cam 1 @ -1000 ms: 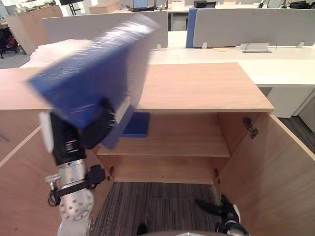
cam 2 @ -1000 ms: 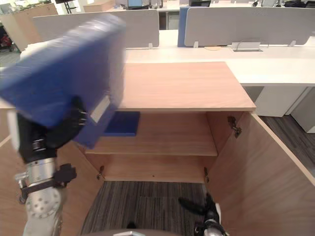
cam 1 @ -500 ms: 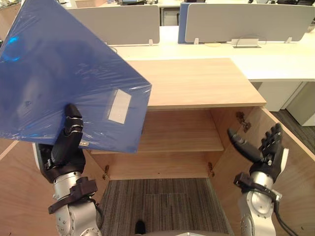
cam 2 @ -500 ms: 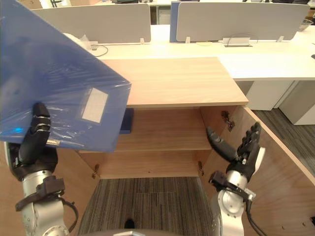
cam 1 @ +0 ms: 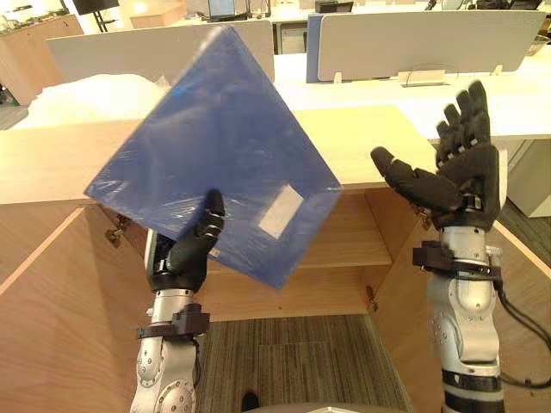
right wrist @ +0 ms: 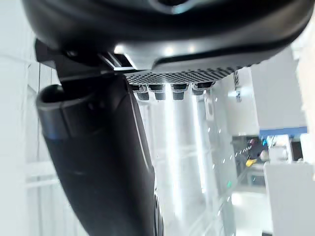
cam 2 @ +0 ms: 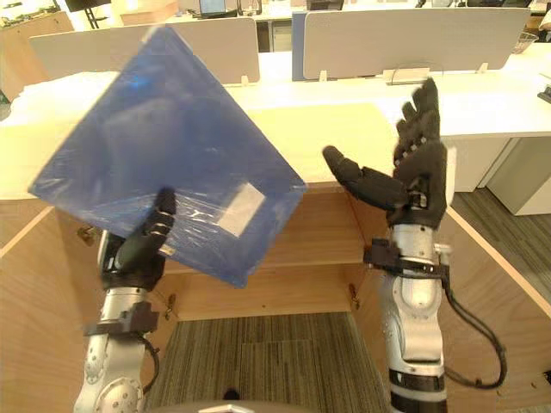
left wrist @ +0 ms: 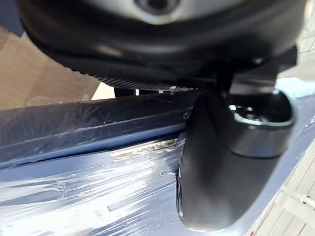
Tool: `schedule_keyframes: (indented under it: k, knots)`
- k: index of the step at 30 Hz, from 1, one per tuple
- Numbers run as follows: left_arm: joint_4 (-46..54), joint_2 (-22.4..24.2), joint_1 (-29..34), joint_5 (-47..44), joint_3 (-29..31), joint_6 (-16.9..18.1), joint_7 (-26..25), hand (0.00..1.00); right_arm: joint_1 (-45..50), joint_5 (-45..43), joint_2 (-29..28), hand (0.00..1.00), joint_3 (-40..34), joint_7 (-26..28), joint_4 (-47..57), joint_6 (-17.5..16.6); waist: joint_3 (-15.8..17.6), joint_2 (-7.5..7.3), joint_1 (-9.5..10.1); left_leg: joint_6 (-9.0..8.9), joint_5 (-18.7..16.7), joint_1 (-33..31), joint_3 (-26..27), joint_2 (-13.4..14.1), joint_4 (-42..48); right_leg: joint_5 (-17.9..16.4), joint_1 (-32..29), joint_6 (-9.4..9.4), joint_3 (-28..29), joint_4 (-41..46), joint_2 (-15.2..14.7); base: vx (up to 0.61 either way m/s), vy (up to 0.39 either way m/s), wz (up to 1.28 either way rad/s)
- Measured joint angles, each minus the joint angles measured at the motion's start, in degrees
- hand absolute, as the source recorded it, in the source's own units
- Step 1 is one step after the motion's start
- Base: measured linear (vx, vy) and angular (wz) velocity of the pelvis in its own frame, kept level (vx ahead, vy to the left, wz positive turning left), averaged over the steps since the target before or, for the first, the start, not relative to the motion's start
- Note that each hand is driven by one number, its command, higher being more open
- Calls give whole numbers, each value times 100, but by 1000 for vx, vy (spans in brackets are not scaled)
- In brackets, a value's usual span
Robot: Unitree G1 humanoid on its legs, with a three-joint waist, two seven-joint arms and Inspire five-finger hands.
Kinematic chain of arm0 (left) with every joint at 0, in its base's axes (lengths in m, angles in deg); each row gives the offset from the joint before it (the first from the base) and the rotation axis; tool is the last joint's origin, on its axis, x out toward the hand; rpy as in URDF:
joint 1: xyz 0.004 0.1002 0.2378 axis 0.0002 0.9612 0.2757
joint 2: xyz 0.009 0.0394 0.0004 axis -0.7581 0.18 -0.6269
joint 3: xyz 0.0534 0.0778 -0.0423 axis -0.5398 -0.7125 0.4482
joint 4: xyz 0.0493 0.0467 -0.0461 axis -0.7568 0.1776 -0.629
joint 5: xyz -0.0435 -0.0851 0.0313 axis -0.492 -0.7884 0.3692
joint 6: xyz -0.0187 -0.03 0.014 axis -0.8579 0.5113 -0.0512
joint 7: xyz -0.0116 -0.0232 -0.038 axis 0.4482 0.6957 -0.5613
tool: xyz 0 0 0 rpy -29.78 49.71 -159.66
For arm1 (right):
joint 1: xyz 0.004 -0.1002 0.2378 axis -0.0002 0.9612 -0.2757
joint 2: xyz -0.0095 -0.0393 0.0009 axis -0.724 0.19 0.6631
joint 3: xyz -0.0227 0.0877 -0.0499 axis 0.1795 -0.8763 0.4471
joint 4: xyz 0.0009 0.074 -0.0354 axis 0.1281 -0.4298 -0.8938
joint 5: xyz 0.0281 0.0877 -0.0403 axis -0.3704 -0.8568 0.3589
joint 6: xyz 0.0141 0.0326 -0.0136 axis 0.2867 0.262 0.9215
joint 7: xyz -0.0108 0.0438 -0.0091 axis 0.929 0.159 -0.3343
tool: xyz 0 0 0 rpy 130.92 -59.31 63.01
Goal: Walk over to the cabinet, pick up the folder, carry it to the office cabinet, place the folder inside the office cabinet, then close the office cabinet door
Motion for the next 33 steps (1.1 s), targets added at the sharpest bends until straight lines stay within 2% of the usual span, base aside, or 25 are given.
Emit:
schedule_keyframes:
  k: [6, 9, 15, 18, 19, 25, 28, 31, 33]
  knots:
    - [-257, -304, -47, 326, -385, -5, 165, 0, -786, -1271, 969, 100, 796, 810, -805, 7, -93, 6, 33, 17, 37, 1, -34, -2, -4, 2, 9, 2, -27, 21, 4, -22, -11, 2]
    - [-351, -533, -49, 339, -777, -23, 254, 0, -1453, -1999, 1781, 100, 1665, 1245, -1223, 108, -104, 21, 46, 27, 68, -17, -69, -5, -30, 14, 8, 16, -79, 27, 8, -16, -4, 6]
    - [-462, -919, -69, 207, -889, 14, 286, 0, -2528, -2754, 3228, 100, 2773, 1755, -1362, 120, -109, 20, 72, 48, 106, -52, -106, -12, -32, 49, 5, 29, -110, 13, 8, -9, -1, 3]
    - [-477, -1134, -75, 153, -934, 89, 283, 0, -2750, -3116, 3794, 100, 3138, 1853, -1361, 119, -115, 10, 105, 47, 128, -92, -115, -13, -32, 68, -25, 26, -119, 8, 9, -32, -3, 2]
    - [-479, -1177, -75, 129, -951, 98, 281, 0, -2769, -3180, 3864, 0, 3189, 1862, -1361, 116, -115, 10, 107, 47, 132, -96, -115, -14, -32, 70, -30, 27, -119, 9, 9, -35, -4, 0]
    - [-482, -1653, -83, -91, -1113, 106, 246, 0, -3082, -3673, 4829, 0, 3795, 1990, -1352, 103, -124, 15, 142, 52, 153, -99, -113, -14, -33, 79, -35, 28, -121, 9, 10, -11, -2, 0]
    - [-480, -2110, -239, -147, -1284, 107, 281, 0, -3123, -3809, 5410, 0, 4169, 2169, -1312, 152, -137, 2, 241, 52, 153, -105, -109, -14, -33, 80, -39, 28, -125, 7, 10, 0, 0, 0]
    - [-480, -2456, -251, -154, -1177, 108, 281, 0, -3030, -4002, 5686, 0, 4251, 2446, -1234, 257, -137, -2, 277, 51, 153, -110, -102, -15, -32, 79, -44, 27, -124, 9, 9, 0, 0, 0]
    - [-475, -2658, -279, -126, -1117, 116, 315, 0, -2883, -4010, 5712, 0, 4240, 2433, -1205, 262, -146, -12, 317, 50, 153, -110, -101, -15, -32, 79, -44, 27, -125, 10, 9, 0, 0, 0]
